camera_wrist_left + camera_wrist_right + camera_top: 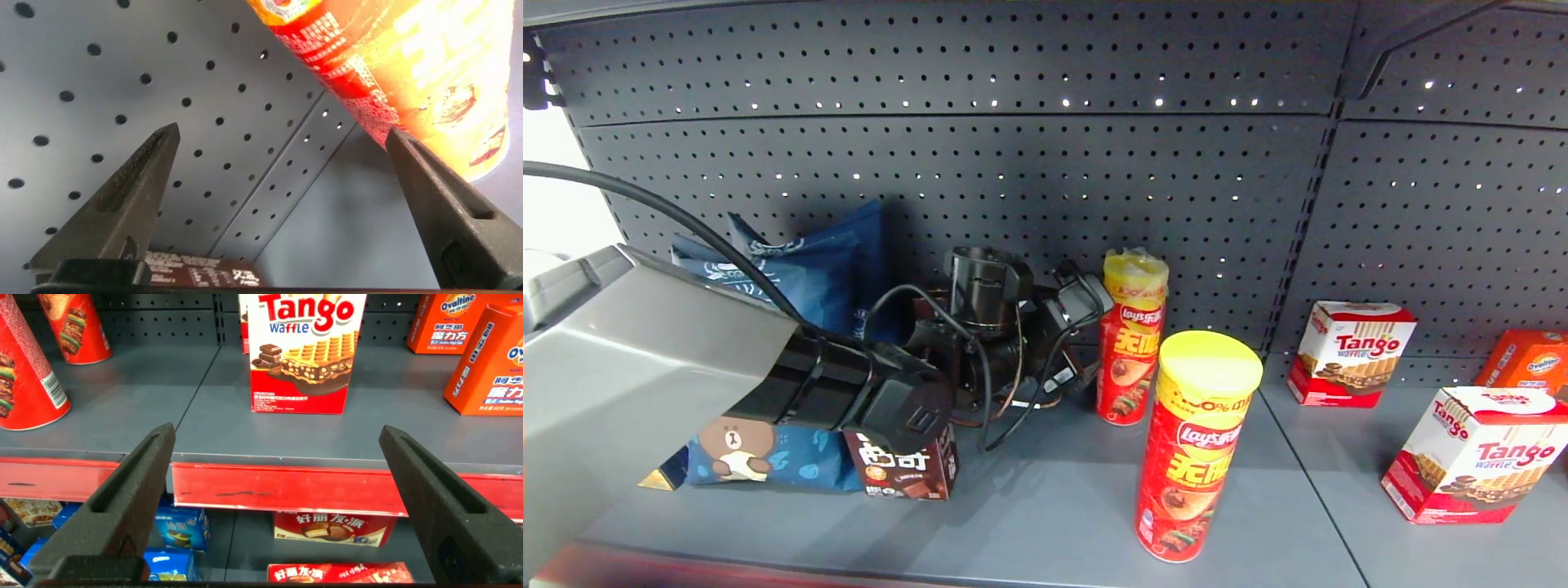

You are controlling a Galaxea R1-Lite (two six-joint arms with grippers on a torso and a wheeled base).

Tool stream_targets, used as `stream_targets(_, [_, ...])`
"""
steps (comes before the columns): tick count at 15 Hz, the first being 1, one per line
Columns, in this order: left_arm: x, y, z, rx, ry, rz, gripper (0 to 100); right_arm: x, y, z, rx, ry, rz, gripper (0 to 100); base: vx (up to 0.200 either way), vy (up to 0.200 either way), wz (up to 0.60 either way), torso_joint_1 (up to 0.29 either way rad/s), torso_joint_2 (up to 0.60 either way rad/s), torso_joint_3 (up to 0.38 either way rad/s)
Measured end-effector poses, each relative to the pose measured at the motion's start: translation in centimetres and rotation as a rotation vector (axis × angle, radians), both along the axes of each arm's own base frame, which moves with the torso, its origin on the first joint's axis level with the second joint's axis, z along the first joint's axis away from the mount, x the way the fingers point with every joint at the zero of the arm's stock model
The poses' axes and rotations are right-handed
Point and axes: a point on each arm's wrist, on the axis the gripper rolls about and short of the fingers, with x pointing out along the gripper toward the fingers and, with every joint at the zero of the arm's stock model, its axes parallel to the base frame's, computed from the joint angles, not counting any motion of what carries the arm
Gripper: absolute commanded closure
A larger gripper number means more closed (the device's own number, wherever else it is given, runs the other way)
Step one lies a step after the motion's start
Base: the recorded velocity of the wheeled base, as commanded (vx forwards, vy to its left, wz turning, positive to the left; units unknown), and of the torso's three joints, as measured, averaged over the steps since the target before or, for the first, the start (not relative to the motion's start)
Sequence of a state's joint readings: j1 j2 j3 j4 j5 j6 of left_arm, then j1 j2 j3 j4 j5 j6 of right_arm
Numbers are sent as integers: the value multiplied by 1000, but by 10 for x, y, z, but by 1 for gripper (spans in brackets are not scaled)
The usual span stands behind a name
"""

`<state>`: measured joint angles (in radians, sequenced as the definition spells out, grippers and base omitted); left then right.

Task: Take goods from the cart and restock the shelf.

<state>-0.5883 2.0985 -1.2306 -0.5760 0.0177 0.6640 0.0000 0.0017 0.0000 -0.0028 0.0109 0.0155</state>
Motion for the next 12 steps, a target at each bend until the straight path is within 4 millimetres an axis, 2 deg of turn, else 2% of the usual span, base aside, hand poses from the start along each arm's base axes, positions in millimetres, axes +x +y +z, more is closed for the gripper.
stream_targets(12, [-1, -8, -6, 7, 10, -16, 0, 0, 0, 0, 0, 0, 0, 0, 0, 0, 0, 0, 0, 0])
